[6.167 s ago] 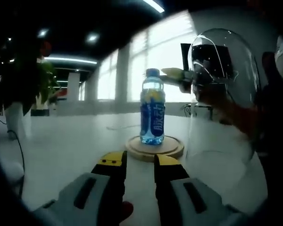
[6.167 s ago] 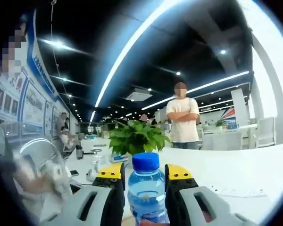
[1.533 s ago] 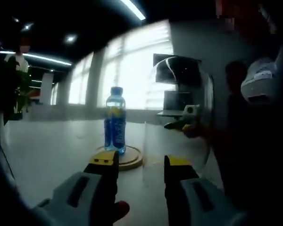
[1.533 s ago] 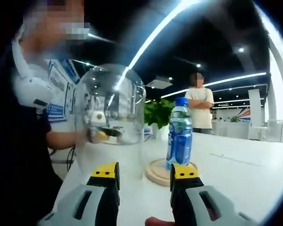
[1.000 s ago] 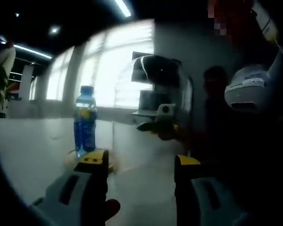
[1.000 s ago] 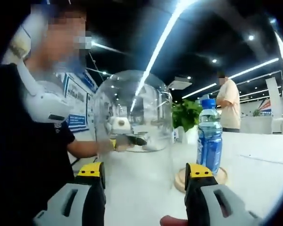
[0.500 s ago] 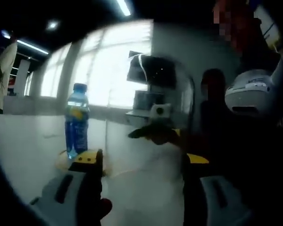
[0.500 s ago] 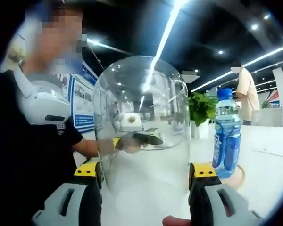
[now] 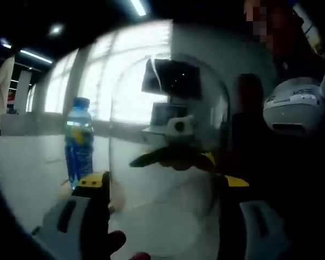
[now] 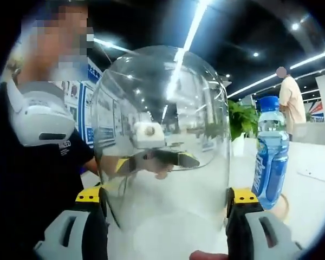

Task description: Open the cover put in the Mizone put the cover back on

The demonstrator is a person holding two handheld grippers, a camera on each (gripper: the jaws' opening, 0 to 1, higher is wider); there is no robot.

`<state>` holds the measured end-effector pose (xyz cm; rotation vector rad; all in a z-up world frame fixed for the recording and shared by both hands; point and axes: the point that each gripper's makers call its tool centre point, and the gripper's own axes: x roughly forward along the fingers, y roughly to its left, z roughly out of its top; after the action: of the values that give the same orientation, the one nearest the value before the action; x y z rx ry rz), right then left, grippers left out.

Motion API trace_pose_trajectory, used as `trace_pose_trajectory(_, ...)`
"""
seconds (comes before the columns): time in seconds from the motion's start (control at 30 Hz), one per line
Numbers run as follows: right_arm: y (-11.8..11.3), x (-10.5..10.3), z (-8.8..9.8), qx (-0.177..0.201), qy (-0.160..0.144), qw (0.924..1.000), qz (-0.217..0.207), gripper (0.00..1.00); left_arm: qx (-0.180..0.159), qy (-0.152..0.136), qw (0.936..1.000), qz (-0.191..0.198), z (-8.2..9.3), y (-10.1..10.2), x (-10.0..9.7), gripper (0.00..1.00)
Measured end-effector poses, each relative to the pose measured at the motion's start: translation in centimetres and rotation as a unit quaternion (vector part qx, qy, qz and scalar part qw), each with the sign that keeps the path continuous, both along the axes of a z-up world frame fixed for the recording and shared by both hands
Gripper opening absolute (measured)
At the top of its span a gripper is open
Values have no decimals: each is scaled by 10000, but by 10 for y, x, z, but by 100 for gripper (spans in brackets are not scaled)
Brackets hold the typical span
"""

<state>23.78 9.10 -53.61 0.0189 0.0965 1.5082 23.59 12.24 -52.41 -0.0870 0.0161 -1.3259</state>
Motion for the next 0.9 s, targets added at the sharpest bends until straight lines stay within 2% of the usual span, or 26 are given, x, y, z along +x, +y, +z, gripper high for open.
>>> trace_pose_trajectory(0.2, 5, 0, -1, -228, -69, 9996, 129, 90, 87, -78, 9999, -98, -1, -2, 0, 72)
trace_pose_trajectory(0.6, 7, -3, -2, -376, -127, 9990, 210, 90, 129, -38, 9999, -96, -1, -10, -2, 75)
trace_pose_trajectory(0.73, 8, -2, -3, -374, -144, 9989, 227, 90, 111, -43, 9999, -52, -1, -11, -1, 76)
trace_pose_trajectory(0.9, 11, 1, -1, -162, -174, 9995, 224, 91, 81, -8, 10000, -41, 0, -14, 1, 77)
